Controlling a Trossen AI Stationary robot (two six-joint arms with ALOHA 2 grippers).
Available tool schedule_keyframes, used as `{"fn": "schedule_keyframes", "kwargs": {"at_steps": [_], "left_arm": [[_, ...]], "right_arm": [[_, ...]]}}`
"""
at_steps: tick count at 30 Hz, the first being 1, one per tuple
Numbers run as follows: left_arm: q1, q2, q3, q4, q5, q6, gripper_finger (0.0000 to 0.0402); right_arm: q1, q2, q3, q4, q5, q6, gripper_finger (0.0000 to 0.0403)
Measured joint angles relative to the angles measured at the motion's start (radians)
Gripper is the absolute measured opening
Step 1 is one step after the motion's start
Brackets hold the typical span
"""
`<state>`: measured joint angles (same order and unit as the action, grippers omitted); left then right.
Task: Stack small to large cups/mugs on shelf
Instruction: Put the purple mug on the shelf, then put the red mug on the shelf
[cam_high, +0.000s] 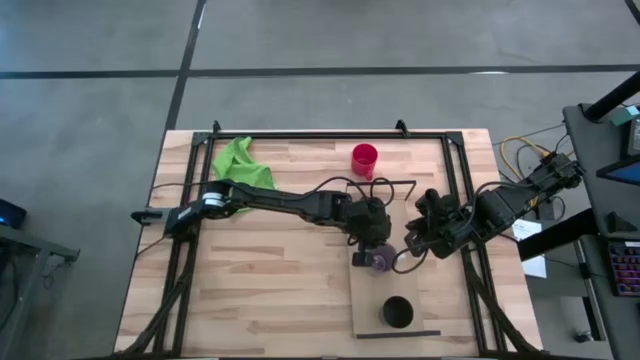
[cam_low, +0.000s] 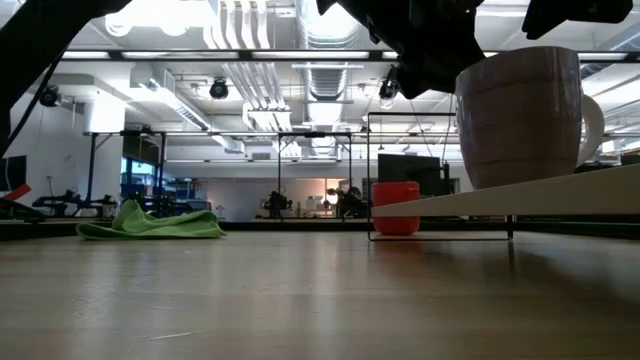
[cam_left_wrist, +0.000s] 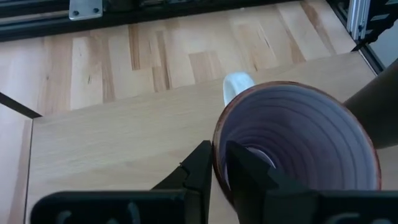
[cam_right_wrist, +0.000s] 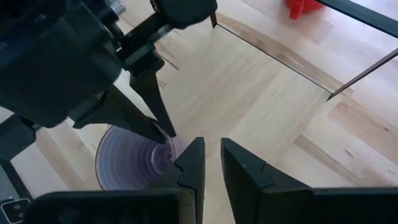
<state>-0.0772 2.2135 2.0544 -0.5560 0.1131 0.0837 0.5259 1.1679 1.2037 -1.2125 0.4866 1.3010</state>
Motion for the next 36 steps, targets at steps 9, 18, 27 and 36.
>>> {"fn": "schedule_keyframes", "kwargs": {"at_steps": [9, 18, 27, 36], "left_arm": [[0.01, -0.001, 0.026, -0.002, -0.019, 0.001, 0.0032], [0.037, -0.094, 0.058, -0.02, -0.032, 0.002, 0.0032], [0.119, -0.272, 0.052, -0.177, -0.158, 0.052, 0.0032], [0.257, -0.348, 0.051, -0.392, -0.132, 0.012, 0.0032]], "right_arm": [[0.0, 0.0, 0.0, 0.0, 0.0, -0.003, 0.0047], [0.005, 0.0, 0.0, 0.036, 0.0, -0.027, 0.0047], [0.004, -0.002, 0.0, 0.04, 0.012, -0.098, 0.0047], [0.004, -0.021, 0.0, 0.041, 0.062, -0.132, 0.0047]]}}
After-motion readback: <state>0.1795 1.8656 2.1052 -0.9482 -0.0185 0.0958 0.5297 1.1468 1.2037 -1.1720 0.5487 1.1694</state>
